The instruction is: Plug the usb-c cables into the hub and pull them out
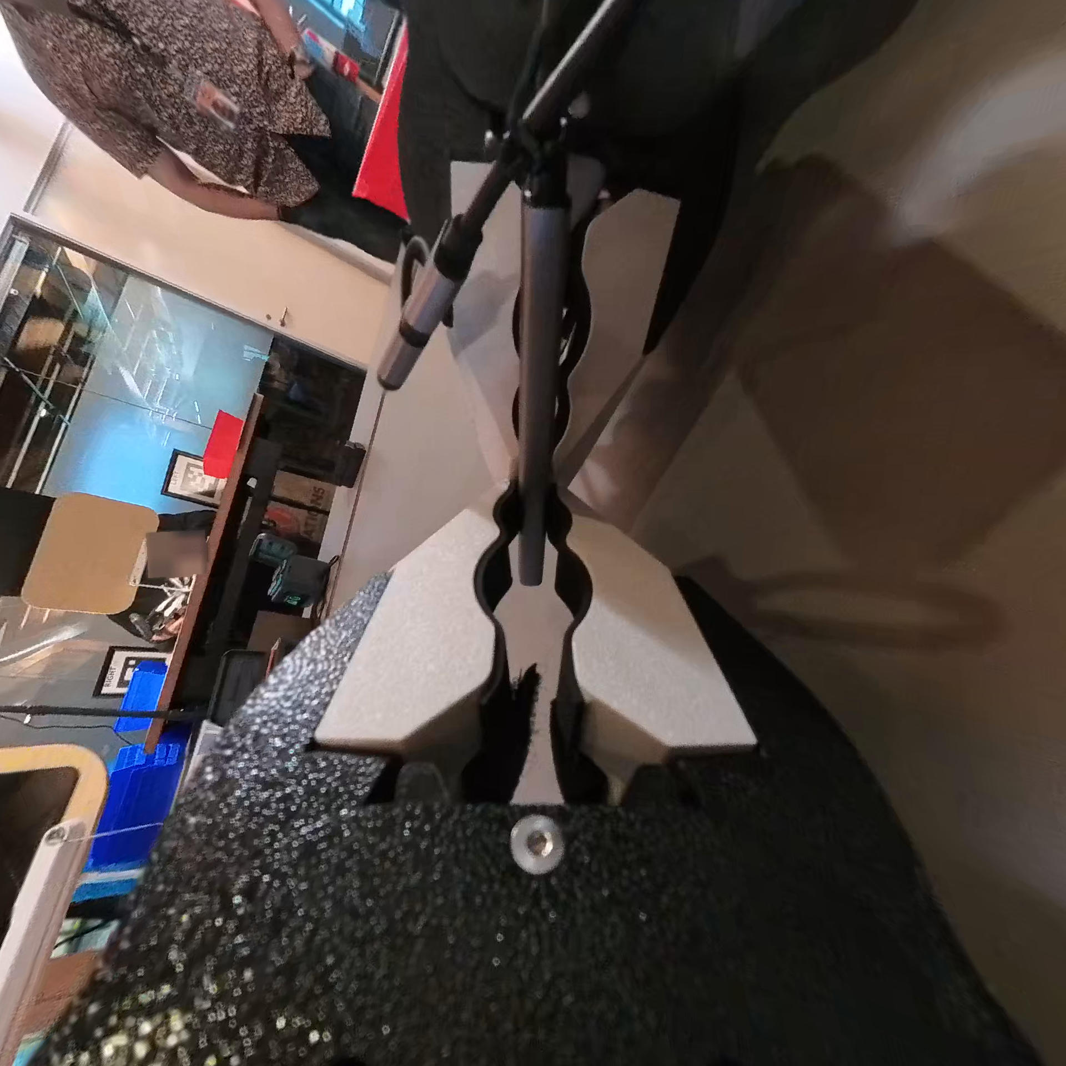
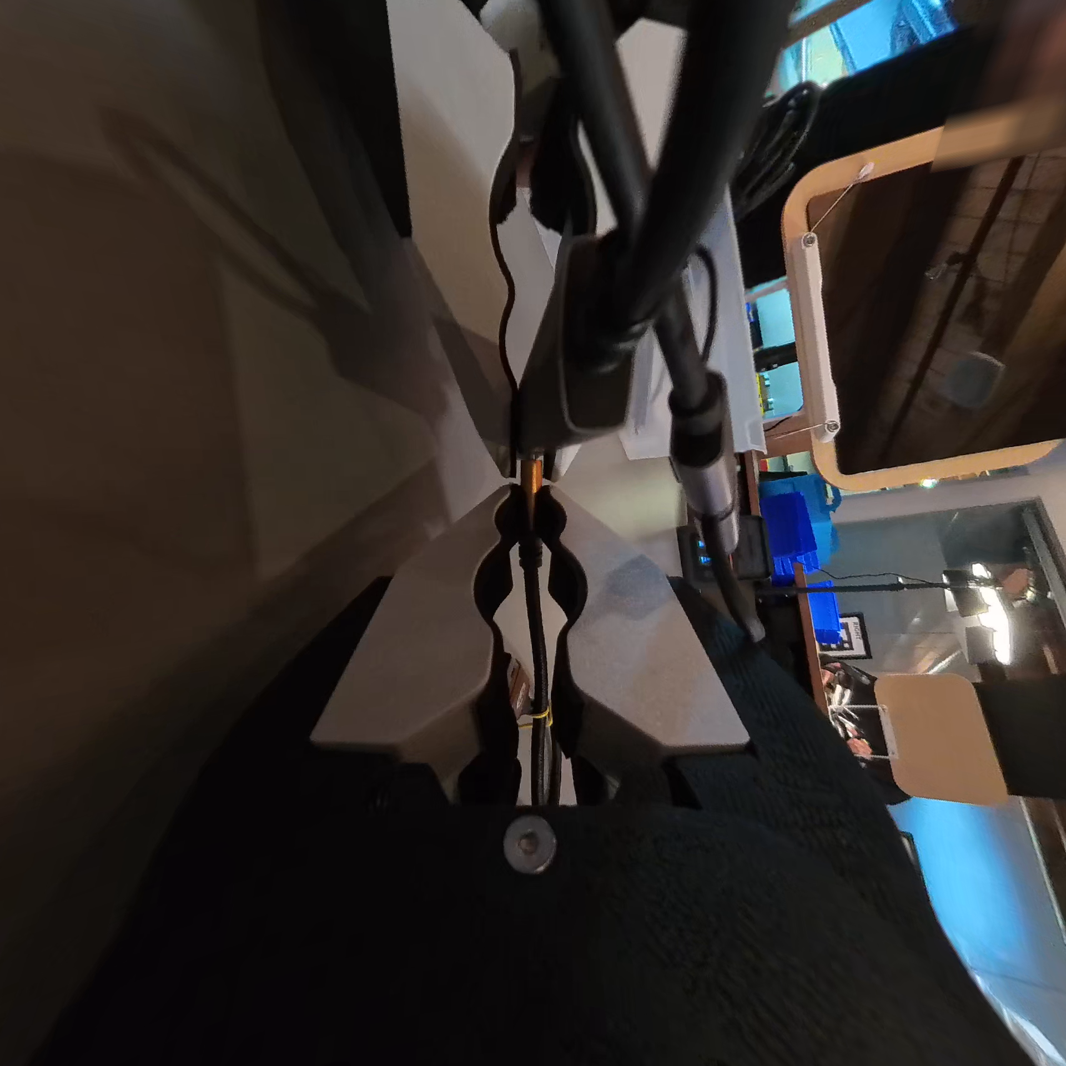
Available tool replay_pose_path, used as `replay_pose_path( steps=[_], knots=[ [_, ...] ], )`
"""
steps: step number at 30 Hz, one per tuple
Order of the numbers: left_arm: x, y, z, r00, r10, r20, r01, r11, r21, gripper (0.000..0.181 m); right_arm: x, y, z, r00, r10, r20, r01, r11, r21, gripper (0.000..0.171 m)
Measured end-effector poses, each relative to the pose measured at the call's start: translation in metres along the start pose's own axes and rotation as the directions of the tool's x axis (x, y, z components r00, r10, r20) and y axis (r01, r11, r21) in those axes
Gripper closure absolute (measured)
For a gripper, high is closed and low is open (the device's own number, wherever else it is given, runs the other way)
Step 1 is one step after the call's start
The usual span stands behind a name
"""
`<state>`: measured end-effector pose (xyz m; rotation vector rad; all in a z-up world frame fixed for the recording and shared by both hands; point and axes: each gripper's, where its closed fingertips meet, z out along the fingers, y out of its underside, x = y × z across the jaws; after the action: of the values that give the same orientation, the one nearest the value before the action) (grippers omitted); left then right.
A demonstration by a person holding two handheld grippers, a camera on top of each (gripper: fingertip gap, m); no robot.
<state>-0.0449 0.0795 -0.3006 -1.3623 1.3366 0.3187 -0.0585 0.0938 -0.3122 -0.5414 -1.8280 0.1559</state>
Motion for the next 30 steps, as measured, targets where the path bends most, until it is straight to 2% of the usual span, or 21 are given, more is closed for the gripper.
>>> replay_pose_path(
  steps=[10,15,23,30],
  knots=[
    [0.014,-0.014,-0.010,0.999,0.021,-0.042,-0.019,0.998,0.065,0.174,-0.011,-0.014,-0.014,0.999,0.026,-0.029,-0.025,0.999,0.029,0.165],
    [0.015,-0.019,-0.016,0.999,0.008,-0.049,-0.003,0.996,0.093,0.174,-0.011,-0.021,-0.018,0.993,0.115,-0.022,-0.114,0.992,0.056,0.165],
    [0.010,-0.018,-0.015,0.997,-0.059,-0.049,0.063,0.994,0.092,0.174,-0.005,-0.022,-0.020,0.991,0.118,-0.071,-0.115,0.993,0.040,0.165],
    [0.020,-0.023,-0.016,0.996,-0.018,-0.088,0.028,0.993,0.118,0.174,-0.013,-0.025,-0.024,0.992,0.123,-0.035,-0.121,0.991,0.060,0.165]
  ],
)
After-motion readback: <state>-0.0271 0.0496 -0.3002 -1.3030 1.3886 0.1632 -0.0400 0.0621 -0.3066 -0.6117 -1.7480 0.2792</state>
